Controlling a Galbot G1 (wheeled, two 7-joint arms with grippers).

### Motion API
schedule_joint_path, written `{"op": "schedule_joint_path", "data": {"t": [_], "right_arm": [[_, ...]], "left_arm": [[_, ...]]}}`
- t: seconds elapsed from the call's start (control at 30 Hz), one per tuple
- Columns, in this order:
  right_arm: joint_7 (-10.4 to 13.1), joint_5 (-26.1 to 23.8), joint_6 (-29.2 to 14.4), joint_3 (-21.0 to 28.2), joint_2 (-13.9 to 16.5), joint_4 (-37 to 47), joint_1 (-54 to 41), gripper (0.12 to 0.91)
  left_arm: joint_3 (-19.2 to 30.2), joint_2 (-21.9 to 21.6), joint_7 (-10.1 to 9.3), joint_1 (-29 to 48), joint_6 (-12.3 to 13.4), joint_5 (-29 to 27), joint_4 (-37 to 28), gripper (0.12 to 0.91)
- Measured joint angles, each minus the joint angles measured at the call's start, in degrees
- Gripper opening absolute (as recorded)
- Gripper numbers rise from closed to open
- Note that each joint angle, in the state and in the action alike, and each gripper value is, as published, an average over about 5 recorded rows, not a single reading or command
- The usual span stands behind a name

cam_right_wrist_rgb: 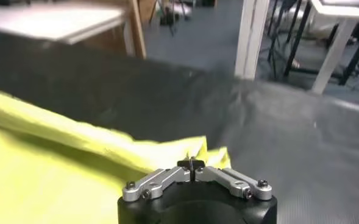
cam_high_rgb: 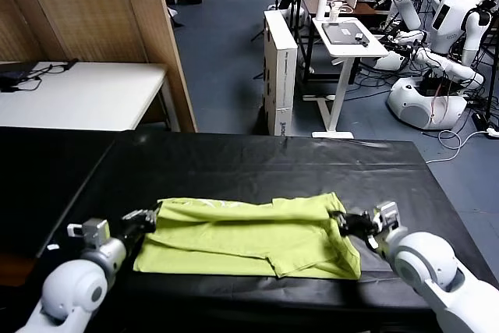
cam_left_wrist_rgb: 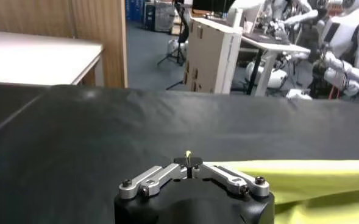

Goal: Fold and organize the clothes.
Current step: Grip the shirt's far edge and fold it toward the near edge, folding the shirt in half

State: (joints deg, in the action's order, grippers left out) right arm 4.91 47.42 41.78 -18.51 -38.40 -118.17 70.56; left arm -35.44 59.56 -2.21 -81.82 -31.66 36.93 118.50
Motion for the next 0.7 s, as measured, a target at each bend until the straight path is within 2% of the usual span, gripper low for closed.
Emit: {"op": "schedule_joint_path", "data": {"t": [0.27,0.57,0.67,0.7], "right_arm": [[0.26,-0.01,0.41,0.1,1.32,-2.26,3.07,0.14],[1.28,0.45,0.41,0.27,1.11,-2.61,4.02,0.142],[1.46,1.03,0.42,-0.13,0.97,-2.83,3.68,0.227],[1.53,1.26,0.42,-0.32,0.92,-2.93,3.49,0.281]], "left_arm": [[-1.71,0.85,0.17,-5.1,-0.25,-1.01,2.81,0.147],[-3.13,2.22,-0.13,-8.49,-0.73,-2.6,4.38,0.147],[-3.53,2.76,-0.56,-9.38,-1.29,-3.57,4.77,0.155],[-3.71,2.95,-0.73,-9.71,-1.39,-3.82,5.01,0.176]]}}
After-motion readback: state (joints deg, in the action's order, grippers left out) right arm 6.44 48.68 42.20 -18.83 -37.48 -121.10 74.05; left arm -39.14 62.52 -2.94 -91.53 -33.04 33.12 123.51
